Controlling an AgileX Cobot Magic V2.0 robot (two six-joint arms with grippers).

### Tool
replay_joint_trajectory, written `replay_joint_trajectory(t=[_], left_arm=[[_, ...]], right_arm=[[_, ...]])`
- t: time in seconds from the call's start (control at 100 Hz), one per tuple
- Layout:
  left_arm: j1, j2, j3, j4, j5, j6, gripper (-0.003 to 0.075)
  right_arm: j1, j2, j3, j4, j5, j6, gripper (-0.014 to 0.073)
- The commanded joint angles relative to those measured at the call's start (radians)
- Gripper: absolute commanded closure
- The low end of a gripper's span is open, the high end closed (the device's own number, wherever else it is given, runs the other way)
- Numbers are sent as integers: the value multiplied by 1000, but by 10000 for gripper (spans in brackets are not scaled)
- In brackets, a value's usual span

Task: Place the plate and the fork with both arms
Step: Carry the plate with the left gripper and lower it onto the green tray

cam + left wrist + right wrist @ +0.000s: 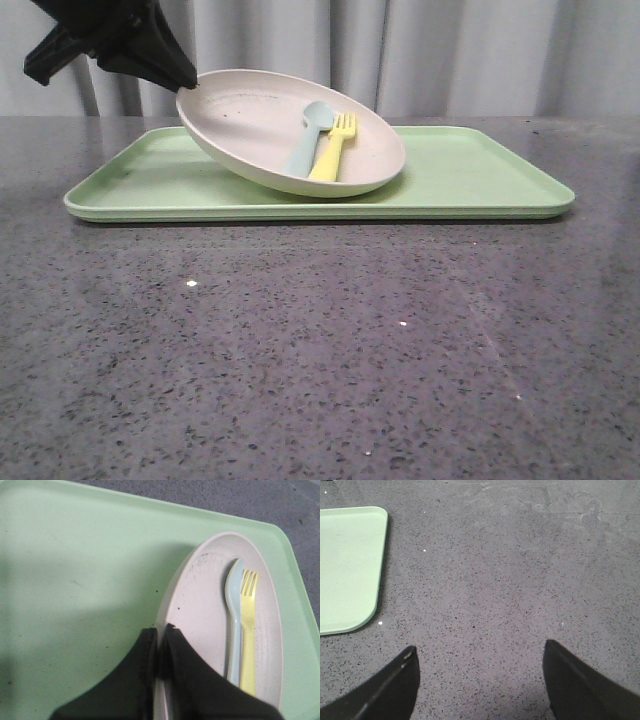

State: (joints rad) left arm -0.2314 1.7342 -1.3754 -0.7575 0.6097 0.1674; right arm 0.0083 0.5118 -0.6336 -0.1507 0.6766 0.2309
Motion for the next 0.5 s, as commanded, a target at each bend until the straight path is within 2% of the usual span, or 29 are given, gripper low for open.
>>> replay_joint_trajectory(t=[0.0, 0.49], left_arm=[[-8, -32, -41, -57, -55, -5, 741], [-8, -21, -41, -57, -51, -5, 740]], right_arm=[[1, 12, -34, -6, -63, -3, 71], [1, 12, -34, -6, -61, -3, 71]])
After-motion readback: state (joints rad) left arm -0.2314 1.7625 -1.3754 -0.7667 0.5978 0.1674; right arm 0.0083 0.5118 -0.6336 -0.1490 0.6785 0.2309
